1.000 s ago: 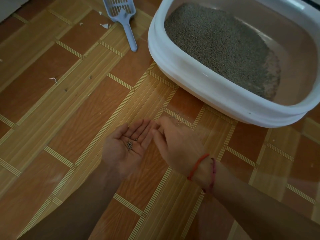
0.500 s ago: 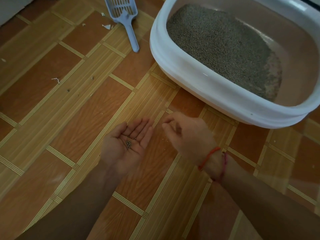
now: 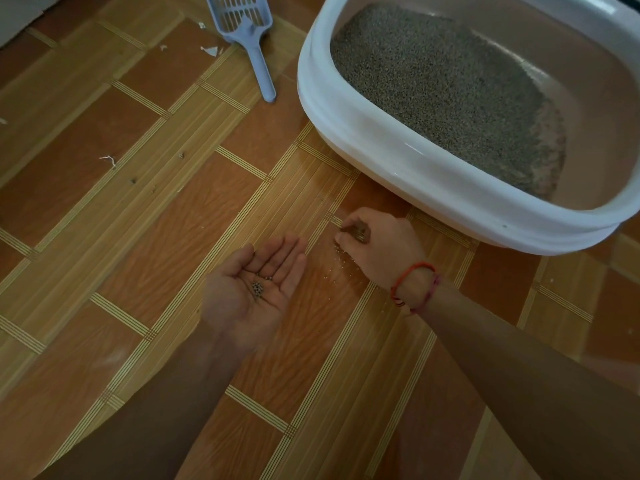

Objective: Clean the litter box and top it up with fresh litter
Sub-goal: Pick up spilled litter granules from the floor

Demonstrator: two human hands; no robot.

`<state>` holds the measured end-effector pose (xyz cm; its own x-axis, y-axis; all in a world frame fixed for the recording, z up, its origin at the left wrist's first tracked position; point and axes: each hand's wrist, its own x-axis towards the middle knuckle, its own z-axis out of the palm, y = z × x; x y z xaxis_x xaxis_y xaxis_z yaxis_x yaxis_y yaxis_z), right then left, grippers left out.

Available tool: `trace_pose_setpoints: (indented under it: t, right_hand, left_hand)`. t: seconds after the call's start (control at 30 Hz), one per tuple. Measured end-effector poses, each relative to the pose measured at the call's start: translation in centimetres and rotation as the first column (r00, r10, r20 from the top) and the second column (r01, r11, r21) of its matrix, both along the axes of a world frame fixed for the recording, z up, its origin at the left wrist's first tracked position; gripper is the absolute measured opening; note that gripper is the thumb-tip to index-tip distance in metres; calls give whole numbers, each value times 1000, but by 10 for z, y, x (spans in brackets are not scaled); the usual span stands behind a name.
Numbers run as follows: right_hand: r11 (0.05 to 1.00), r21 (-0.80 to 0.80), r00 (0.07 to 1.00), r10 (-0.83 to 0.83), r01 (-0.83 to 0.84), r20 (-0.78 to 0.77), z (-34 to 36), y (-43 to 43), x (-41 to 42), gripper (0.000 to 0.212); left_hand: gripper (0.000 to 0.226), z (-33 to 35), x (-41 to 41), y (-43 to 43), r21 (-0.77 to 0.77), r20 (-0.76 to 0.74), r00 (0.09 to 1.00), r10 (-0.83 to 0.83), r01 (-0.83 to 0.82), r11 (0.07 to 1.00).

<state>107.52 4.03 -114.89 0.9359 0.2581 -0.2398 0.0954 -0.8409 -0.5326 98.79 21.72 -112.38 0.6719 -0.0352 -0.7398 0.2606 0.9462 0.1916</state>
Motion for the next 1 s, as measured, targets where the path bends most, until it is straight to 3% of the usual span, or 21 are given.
trace_pose_setpoints:
  t: [0.33,0.6,0.77,0.9,1.0]
  right_hand:
    - [1000,8,1000,-10,10,3,-1,2,-1,11]
    - [975,-166,982,167,-150,92,-5,5,-12,19]
    - [956,-224,978,203,-189,43,2,8,-14,20]
    - [970,-176,982,181,-171,47,13,13,-17,19]
    - [985,-24,980,172,-170,104,33,25,-28,16]
  left_hand:
    - [53,-1,0,0,-3,0,1000,-6,6,1000]
    - [53,-1,0,0,-9,4,1000,-5,5,1000]
    - [52,0,0,0,-8,4,1000,-3,3,1000]
    - [51,1,-1,1,-12,7,1000,3,-3,1000]
    - [53,1,-2,1,-17,16,1000,5,-4,1000]
